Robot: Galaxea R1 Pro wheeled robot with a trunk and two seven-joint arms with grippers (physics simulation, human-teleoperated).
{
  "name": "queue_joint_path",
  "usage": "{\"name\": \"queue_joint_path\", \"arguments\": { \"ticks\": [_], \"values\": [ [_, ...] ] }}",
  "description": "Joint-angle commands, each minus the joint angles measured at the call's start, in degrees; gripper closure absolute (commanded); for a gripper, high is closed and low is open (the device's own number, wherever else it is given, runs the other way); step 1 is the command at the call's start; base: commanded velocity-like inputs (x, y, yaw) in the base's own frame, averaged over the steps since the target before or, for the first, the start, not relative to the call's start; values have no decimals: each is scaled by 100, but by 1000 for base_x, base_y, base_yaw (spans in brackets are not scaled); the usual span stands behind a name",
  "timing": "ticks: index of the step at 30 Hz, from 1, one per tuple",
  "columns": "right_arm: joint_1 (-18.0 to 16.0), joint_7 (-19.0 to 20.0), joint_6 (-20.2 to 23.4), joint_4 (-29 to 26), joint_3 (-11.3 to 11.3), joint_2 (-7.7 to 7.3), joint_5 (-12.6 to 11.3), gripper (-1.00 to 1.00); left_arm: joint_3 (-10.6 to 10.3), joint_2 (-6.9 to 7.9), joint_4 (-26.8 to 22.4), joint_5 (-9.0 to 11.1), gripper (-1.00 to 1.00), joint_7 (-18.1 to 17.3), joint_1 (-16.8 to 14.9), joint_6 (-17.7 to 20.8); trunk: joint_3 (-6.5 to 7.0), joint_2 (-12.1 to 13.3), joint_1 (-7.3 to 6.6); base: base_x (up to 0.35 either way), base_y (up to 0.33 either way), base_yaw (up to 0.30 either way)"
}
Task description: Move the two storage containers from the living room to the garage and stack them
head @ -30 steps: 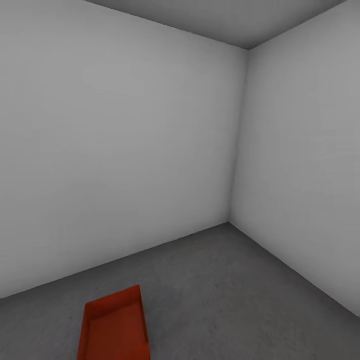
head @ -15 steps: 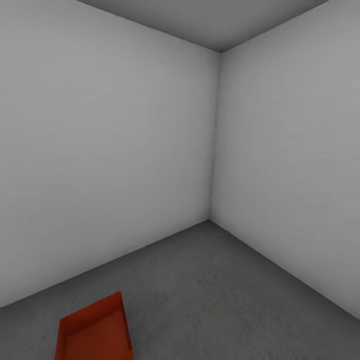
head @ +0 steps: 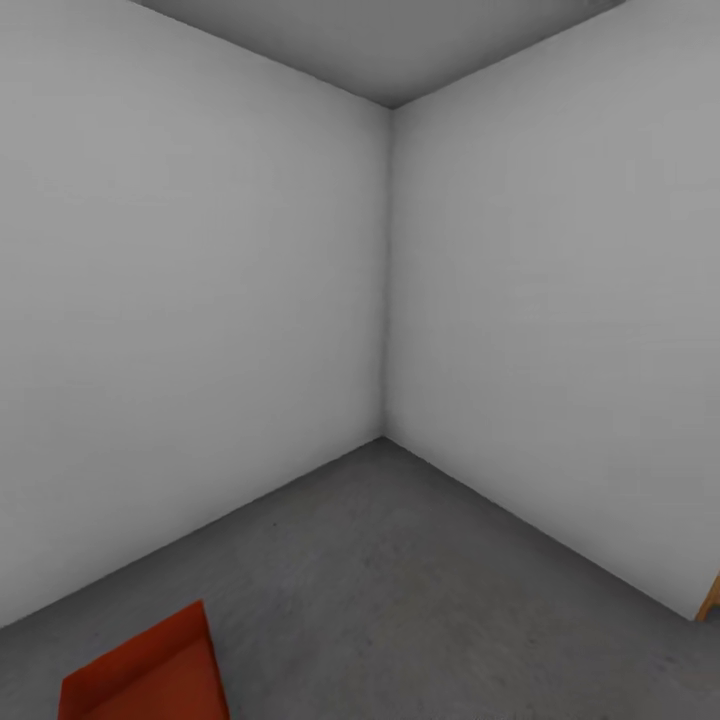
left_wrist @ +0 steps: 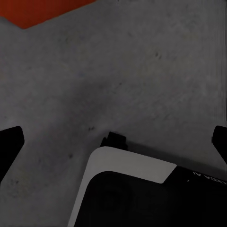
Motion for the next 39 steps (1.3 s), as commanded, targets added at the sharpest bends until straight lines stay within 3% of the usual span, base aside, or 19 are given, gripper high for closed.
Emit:
{"name": "queue_joint_path", "arguments": {
  "ticks": [1,39],
  "values": [
    [-8,2,-38,19,49,2,-52,-100,-49,0,-3,48,-100,15,-1,-11,-7,-5,0,0,0,-280],
    [-3,-9,-18,21,44,-2,-86,-100,-50,0,-3,48,-100,15,-3,-9,-7,-5,0,0,0,-283]
  ]
}}
